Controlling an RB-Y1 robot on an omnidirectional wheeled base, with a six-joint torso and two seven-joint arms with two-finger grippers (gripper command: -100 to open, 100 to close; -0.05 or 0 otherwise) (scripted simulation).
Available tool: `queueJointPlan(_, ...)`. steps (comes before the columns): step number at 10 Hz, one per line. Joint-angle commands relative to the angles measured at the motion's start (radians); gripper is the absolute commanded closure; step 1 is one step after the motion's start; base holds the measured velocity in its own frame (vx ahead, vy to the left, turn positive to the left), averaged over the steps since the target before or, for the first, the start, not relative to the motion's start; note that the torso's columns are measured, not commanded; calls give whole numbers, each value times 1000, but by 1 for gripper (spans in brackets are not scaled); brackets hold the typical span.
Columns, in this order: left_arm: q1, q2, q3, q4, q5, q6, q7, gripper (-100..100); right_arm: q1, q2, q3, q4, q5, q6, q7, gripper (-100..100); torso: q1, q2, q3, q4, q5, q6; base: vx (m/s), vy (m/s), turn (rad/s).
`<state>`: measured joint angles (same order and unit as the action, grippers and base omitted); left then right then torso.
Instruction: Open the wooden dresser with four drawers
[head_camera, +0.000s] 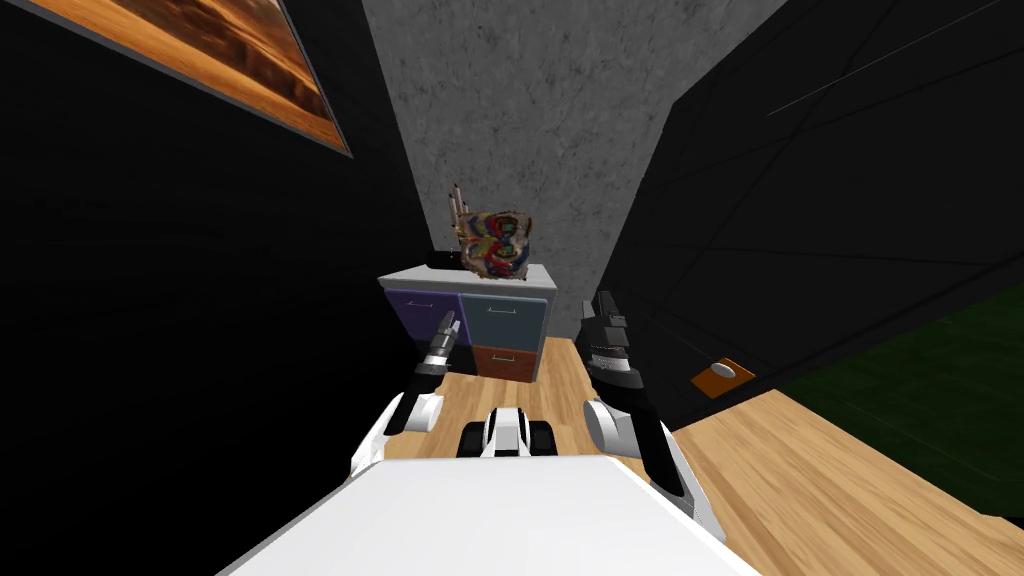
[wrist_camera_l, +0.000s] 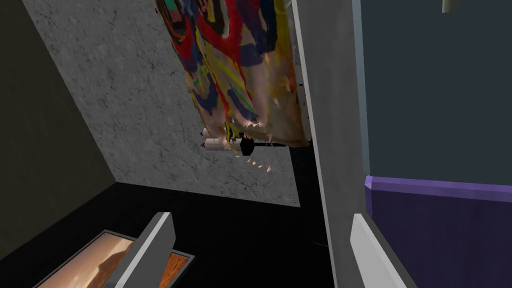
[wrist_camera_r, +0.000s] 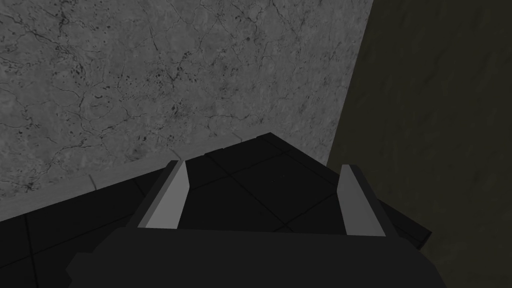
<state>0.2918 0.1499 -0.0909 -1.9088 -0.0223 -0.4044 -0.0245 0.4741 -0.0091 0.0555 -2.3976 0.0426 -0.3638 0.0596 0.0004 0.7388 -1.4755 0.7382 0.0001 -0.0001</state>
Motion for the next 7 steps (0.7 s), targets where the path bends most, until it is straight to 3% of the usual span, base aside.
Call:
queueJointPlan(1,-16,0,-6,53,-5,10,-2,-100,0,0,0,0,0,0,0,0,0,0,0,0,0,0,51,-18,-37)
queueJointPlan(7,-62,-8,-22,178,-18,43,-8,-100,0,0,0,0,0,0,0,0,-1,-1,-1,0,0,0,62,-22,-44)
